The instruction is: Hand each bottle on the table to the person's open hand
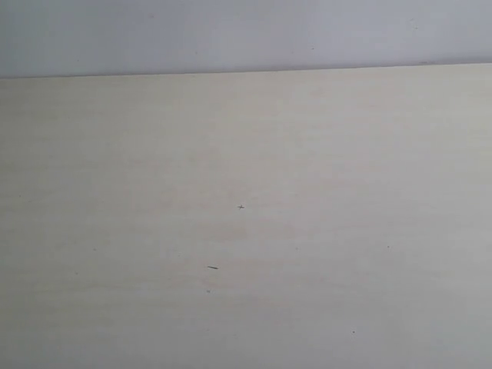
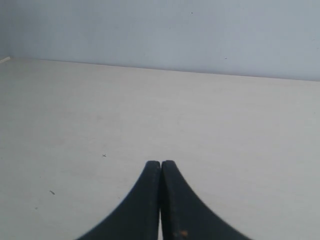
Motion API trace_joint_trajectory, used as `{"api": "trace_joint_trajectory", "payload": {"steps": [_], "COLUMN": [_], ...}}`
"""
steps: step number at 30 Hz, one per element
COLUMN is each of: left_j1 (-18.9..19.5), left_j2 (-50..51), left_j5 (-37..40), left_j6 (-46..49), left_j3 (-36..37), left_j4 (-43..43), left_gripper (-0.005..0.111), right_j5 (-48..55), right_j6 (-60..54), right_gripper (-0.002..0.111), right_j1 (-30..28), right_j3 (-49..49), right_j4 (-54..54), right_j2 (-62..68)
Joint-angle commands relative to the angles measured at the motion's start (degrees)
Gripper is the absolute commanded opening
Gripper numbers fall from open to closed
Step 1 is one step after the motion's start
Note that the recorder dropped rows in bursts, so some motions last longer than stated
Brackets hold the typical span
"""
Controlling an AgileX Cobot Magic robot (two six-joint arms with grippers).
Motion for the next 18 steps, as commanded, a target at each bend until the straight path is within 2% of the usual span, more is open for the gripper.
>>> {"api": "trace_joint_trajectory", "payload": {"steps": [1, 6, 12, 18], "left_j1": [3.93, 4.37, 4.37, 4.37], "left_j2": [-0.29, -0.29, -0.29, -0.29], "left_j5": [-0.55, -4.54, -4.40, -1.72], "left_j6": [-0.19, -0.19, -0.59, -9.00], "left_j3": [3.08, 5.10, 5.10, 5.10], "left_j4": [-0.33, 4.81, 4.96, 5.25], "left_gripper": [0.000, 0.000, 0.000, 0.000], "right_j5": [-0.58, -0.58, -0.57, -0.57], "right_j6": [-0.15, -0.15, -0.15, -0.15], "right_gripper": [0.000, 0.000, 0.000, 0.000], "right_j1": [0.08, 0.08, 0.08, 0.08], "right_j3": [0.11, 0.11, 0.11, 0.11], "right_j4": [-0.28, -0.28, -0.29, -0.29], "right_j2": [-0.21, -0.21, -0.21, -0.21]}}
